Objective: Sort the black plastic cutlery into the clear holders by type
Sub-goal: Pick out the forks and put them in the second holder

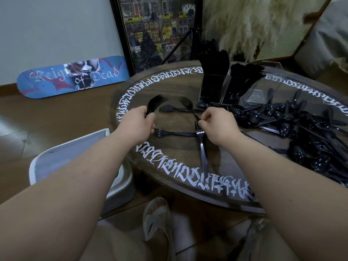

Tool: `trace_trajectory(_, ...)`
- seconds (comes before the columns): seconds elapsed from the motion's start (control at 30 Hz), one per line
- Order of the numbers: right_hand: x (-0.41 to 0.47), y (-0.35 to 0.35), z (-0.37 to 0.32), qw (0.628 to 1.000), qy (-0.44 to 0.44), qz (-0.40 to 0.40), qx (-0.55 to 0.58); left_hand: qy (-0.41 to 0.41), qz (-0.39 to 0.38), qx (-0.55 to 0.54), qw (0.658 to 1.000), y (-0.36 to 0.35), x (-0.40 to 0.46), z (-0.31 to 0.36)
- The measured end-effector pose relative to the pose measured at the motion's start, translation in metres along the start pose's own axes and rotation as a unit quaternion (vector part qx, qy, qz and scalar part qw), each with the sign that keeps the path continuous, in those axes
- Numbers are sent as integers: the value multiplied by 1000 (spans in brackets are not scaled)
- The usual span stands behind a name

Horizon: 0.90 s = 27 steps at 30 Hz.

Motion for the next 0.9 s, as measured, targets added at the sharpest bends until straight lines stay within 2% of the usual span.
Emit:
trace_trajectory(0.07, 1, 3, -4, 995, -15, -25, 98, 14, 16, -45, 999, -1, 1, 0)
trace_trajectory(0.17, -4, 3, -10, 976, -24, -103, 189, 11, 27, -5, 1000, -3, 2, 6)
trace_trajectory(0.33, -16, 0, -27, 943, -36, -173, 282, -30, -51, -47, 997, -18, -4, 26)
trace_trajectory(0.43, -19, -4, -32, 913, -71, -184, 357, -17, -95, -106, 990, -24, -7, 25)
trace_trajectory(0.53, -20, -8, -33, 904, -81, -200, 370, -1, -116, -119, 986, -20, -8, 20)
trace_trajectory(0.67, -20, -10, -37, 893, -83, -194, 397, 3, -122, -82, 989, -13, -8, 16)
trace_trajectory(0.73, -16, -9, -36, 893, -87, -160, 412, 1, -91, -54, 994, -8, -7, 15)
trace_trajectory(0.8, -9, -7, -31, 919, -70, -107, 372, 11, -34, -49, 998, -2, -5, 10)
trace_trajectory(0.87, -4, -6, -25, 976, 4, -65, 206, 29, 9, -97, 995, 4, -3, 1)
trace_trajectory(0.9, -4, -7, -24, 991, 37, -65, 112, 39, 21, -124, 991, 7, -3, -2)
Point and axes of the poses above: each hand's wrist, its own x-axis towards the middle knuckle, its own y-axis out of the back of the hand, z = x × y, the point moved 1 cm from there along x, towards the middle knuckle, and after that the axes turned 15 degrees about -y, right-handed, at the moved point
